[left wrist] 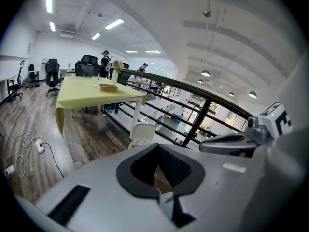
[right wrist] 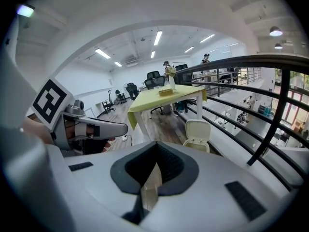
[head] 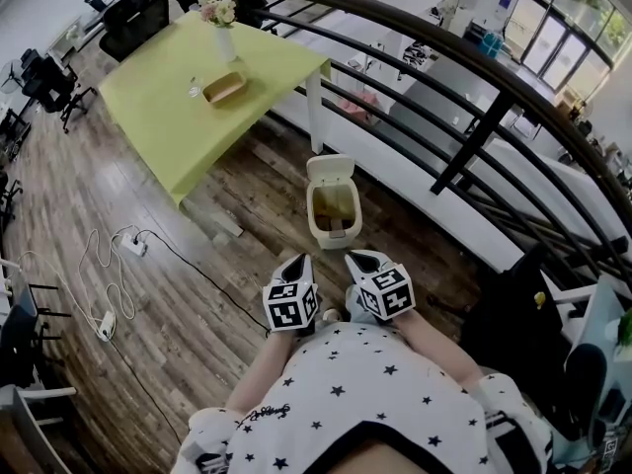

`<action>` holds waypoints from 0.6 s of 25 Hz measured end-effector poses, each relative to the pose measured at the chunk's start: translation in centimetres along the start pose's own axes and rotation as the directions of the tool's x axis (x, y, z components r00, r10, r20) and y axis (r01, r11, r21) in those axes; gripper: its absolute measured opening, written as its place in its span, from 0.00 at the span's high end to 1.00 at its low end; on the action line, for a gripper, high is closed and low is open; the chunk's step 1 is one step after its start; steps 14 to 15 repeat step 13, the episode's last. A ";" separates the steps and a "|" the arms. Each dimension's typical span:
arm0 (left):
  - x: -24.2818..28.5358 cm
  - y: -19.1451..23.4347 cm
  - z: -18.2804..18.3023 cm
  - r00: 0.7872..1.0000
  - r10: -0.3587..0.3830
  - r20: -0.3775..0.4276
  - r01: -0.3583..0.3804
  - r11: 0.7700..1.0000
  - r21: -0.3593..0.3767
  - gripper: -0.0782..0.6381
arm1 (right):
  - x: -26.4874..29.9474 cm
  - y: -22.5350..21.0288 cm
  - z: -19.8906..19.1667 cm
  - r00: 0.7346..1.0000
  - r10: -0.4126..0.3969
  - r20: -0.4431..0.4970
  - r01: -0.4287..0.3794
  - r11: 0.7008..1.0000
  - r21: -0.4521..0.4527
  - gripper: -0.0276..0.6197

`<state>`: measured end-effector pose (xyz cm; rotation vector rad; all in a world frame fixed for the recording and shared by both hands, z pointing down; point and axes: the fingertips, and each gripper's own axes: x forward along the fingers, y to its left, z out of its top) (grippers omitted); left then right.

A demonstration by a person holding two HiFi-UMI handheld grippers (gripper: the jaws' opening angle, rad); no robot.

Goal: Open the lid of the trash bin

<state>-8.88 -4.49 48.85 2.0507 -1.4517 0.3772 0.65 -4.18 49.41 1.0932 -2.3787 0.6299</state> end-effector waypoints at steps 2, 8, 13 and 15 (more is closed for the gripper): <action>0.1 0.0 -0.1 1.000 0.001 -0.001 -0.001 1.000 -0.002 0.87 | 0.1 -0.1 -0.1 1.000 0.001 -0.003 -0.001 1.000 -0.002 0.97; 0.2 0.0 -0.2 1.000 0.001 -0.006 -0.001 1.000 -0.003 0.87 | 0.1 -0.1 -0.2 1.000 0.002 -0.004 -0.002 1.000 -0.009 0.97; 0.4 -0.2 0.0 1.000 -0.002 -0.008 0.002 1.000 -0.003 0.87 | 0.0 -0.2 0.1 1.000 0.005 -0.006 -0.005 1.000 -0.005 0.97; 0.4 -0.2 0.0 1.000 -0.002 -0.008 0.002 1.000 -0.003 0.87 | 0.0 -0.2 0.1 1.000 0.005 -0.006 -0.005 1.000 -0.005 0.97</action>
